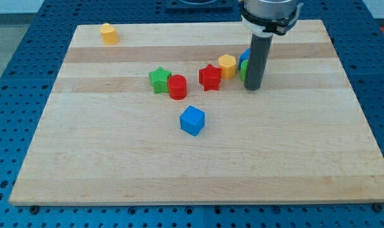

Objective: Slide green circle to top center

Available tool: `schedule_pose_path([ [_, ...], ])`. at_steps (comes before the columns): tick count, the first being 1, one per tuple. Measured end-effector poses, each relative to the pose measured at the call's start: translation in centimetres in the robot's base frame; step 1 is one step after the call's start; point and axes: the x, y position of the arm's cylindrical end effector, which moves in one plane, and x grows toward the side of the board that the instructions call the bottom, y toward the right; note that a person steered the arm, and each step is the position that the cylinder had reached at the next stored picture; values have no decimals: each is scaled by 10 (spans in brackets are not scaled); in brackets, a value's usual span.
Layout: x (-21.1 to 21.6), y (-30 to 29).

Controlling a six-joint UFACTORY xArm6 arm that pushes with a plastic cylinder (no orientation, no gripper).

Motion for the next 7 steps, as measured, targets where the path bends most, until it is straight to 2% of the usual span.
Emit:
schedule_pose_path([
  [3, -18, 42],
  [7, -56, -6],
])
